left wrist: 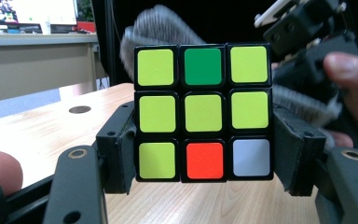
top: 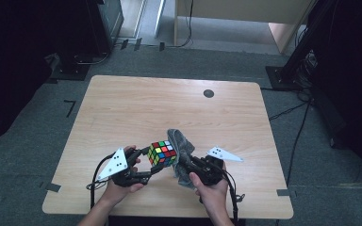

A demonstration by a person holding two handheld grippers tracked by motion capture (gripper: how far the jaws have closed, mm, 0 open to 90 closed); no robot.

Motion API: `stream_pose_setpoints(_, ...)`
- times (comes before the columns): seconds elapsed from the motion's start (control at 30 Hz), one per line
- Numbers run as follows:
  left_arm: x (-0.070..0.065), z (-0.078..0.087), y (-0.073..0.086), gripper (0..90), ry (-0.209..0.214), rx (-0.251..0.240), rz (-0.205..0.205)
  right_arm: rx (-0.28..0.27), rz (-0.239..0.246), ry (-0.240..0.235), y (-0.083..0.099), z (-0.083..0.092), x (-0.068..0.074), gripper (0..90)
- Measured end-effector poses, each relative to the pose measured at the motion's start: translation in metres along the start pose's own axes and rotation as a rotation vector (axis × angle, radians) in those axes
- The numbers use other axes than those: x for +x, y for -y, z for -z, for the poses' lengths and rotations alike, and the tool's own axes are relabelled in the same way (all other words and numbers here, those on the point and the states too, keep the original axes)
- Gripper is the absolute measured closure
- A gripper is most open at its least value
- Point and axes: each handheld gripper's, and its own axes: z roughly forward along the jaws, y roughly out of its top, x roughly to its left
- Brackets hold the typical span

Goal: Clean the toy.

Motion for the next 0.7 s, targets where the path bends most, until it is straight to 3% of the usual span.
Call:
stream_pose_setpoints(0.1, 0.002, 0.002, -0.001, 34.7, -0.009, -0.011, 0.004, 0.080, 0.013, 0.019, 0.002, -0.006, -0.003, 68.8)
stream_pose_setpoints(0.17, 0.002, 0.002, -0.002, 34.7, -0.012, -0.011, 0.004, 0.049, 0.020, 0.037, 0.000, -0.003, -0.002, 68.8)
stream_pose_setpoints(0.23, 0.003, 0.002, -0.001, 34.6, -0.012, -0.007, 0.003, -0.027, 0.003, 0.038, -0.004, 0.006, -0.001, 68.7)
stream_pose_setpoints(0.3, 0.002, 0.001, 0.000, 34.7, -0.010, -0.002, 0.001, -0.085, -0.013, 0.019, -0.006, 0.012, 0.000, 68.6)
stream_pose_setpoints(0.33, 0.001, 0.001, 0.000, 34.6, -0.006, -0.002, 0.001, -0.087, -0.012, 0.008, -0.006, 0.012, 0.002, 68.6)
stream_pose_setpoints(0.47, 0.002, 0.002, -0.001, 34.6, -0.014, -0.003, -0.001, -0.028, 0.007, 0.021, 0.002, 0.001, 0.006, 68.6)
stream_pose_setpoints(0.57, 0.004, 0.004, -0.003, 34.6, -0.031, -0.035, 0.021, 0.049, 0.003, 0.036, 0.008, -0.008, 0.003, 68.6)
stream_pose_setpoints(0.63, 0.005, 0.006, -0.005, 34.7, -0.052, -0.068, 0.032, 0.060, -0.025, 0.020, 0.014, -0.013, 0.002, 68.6)
stream_pose_setpoints(0.7, 0.005, 0.006, -0.005, 34.7, -0.065, -0.107, 0.060, 0.036, -0.078, -0.020, 0.019, -0.016, 0.003, 68.6)
